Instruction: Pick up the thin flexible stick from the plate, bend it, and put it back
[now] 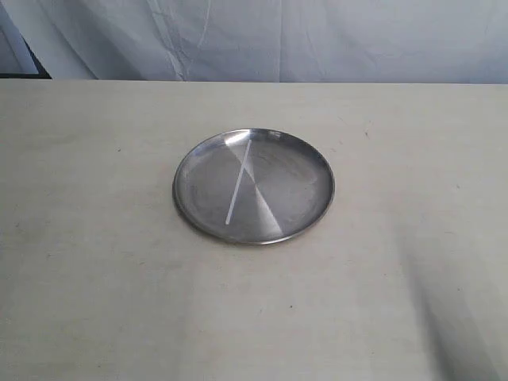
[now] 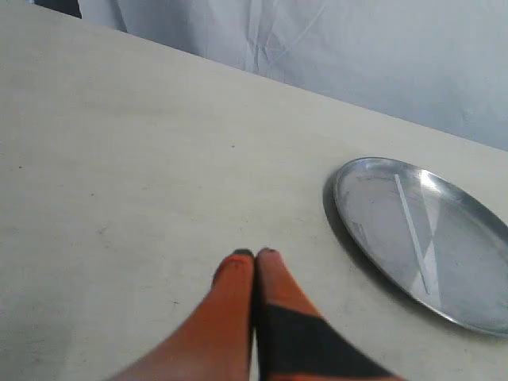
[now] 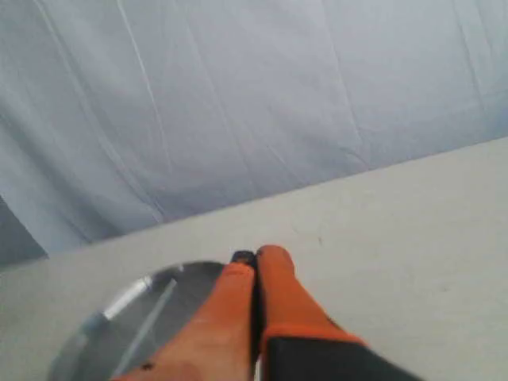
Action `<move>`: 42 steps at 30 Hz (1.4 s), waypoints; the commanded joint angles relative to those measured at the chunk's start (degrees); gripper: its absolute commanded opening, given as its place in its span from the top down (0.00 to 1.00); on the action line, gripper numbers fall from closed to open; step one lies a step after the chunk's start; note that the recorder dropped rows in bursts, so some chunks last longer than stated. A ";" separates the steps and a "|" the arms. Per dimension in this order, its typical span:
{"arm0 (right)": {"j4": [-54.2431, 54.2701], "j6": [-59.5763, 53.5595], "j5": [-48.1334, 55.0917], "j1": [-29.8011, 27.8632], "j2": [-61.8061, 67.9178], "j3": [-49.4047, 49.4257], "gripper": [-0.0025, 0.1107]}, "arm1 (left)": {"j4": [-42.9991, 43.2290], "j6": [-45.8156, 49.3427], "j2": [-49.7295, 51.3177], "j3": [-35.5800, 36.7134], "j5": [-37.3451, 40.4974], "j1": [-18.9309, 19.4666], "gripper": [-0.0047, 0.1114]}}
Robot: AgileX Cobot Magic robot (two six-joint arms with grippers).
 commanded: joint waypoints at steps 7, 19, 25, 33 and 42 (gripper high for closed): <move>35.16 6.55 -10.06 -0.29 -0.34 -3.92 0.98 | 0.23 0.10 -0.32 0.13 0.06 0.13 0.96; 31.12 6.55 -23.63 -0.29 4.59 -20.00 0.98 | 0.23 0.10 -0.32 0.13 0.06 0.13 0.96; 2.23 6.55 -1.57 -0.29 26.98 -36.49 0.98 | 0.23 0.12 -0.32 0.13 0.06 0.02 0.96; -9.23 3.27 38.70 6.42 77.95 -70.91 0.98 | 0.23 0.12 -0.32 0.13 0.06 0.02 0.96; -48.63 31.97 53.75 30.18 117.24 -105.38 0.98 | 0.23 0.12 -0.32 0.13 0.06 0.02 0.96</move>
